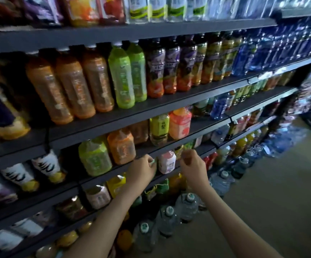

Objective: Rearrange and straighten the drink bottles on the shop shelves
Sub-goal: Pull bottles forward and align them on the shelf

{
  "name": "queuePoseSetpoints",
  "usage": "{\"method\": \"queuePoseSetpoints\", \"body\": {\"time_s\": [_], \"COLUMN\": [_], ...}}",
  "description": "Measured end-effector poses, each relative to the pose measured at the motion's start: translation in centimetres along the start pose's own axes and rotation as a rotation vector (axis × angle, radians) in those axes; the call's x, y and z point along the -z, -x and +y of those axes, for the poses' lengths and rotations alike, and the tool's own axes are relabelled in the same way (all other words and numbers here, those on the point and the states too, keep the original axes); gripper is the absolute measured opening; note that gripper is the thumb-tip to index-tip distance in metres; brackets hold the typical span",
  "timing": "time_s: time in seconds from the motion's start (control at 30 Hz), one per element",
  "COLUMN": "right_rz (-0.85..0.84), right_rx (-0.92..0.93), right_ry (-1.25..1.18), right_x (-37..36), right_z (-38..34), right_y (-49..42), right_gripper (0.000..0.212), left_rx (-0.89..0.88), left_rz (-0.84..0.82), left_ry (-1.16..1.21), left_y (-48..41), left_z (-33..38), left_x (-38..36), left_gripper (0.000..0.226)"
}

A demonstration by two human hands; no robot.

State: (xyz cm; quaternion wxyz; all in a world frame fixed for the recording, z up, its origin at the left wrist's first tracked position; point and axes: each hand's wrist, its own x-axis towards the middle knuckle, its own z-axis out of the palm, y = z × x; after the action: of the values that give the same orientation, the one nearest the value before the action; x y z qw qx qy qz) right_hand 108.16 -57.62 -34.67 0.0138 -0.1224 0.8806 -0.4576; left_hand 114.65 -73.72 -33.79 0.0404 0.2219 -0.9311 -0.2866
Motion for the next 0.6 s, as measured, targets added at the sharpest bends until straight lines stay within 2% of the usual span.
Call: {"method": "queuePoseSetpoints", "body": {"time_s": [0.17, 0.43, 0.6], "right_rz": [0.063, 0.263, 0.242], "right_rx": [-0.094, -0.295, -0.376], "right_ry": [0.070, 0.125, 0.073], "right_x": [5.4, 19.2, 24.7], "right_z": [7.4, 19.3, 27.1], "right_y": [-6.3, -16.6, -22.6], "right_gripper": [0.016, 0.013, 0.009], "left_rx": [-0.074, -0.100, -0.079], "left_rz": [-0.107, -0.188, -0.197], "left_ry": [-0.035, -0.019, -0.033], "left_y": [-7.0, -16.5, -21.4], "left_z": [7.5, 20.5, 27.8], "left_x": [-7.5, -18.3, -25.7], "left_gripper": [0.021, 0.018, 0.018]}}
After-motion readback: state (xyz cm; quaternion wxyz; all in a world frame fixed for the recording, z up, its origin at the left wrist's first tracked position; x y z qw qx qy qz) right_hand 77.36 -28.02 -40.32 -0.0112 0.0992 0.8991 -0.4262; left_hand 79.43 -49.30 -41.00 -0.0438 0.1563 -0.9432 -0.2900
